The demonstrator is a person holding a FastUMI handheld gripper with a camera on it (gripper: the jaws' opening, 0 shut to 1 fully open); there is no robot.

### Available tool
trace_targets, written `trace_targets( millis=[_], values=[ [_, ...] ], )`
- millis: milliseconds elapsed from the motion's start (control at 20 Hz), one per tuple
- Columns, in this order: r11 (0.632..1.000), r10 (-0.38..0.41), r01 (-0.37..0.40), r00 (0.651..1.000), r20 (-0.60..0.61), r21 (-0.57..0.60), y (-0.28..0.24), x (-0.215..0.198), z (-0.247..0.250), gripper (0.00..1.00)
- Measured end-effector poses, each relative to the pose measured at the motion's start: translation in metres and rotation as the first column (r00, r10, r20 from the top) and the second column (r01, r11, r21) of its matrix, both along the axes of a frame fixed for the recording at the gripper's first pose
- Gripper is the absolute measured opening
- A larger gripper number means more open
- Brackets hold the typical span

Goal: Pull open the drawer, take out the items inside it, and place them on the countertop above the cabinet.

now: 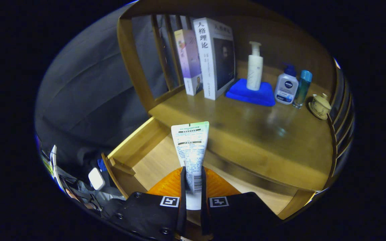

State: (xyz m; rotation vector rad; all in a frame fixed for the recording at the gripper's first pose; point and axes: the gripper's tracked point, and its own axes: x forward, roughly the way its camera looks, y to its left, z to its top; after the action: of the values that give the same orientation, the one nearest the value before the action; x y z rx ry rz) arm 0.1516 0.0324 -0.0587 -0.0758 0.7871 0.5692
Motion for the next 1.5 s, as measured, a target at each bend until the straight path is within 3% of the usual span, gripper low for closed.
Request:
trace_targets(
  millis=[300,550,800,1000,1150,1300,1400,1500],
  values=[
    [0.974,-0.172,0.170,0.985,0.001,0.151,-0.014,0.037,0.021,0.18],
    [0.891,-0.325,0.332,0.943,-0.075,0.311,-0.021,0.070,0.038,0.19],
    [0.836,-0.454,0.464,0.885,-0.105,0.294,-0.039,0.097,0.021,0.18],
    [0.815,-0.498,0.509,0.860,-0.114,0.279,-0.044,0.109,0.011,0.23],
    [0.832,-0.484,0.483,0.872,-0.070,0.273,-0.043,0.105,0.016,0.32],
    [0.823,-0.482,0.446,0.876,0.014,0.352,-0.031,0.107,0.040,0.72],
    [0.838,-0.485,0.433,0.870,0.091,0.331,-0.035,0.097,0.051,0.99],
    [0.870,-0.464,0.402,0.864,0.198,0.285,-0.036,0.082,0.059,0.98]
  ],
)
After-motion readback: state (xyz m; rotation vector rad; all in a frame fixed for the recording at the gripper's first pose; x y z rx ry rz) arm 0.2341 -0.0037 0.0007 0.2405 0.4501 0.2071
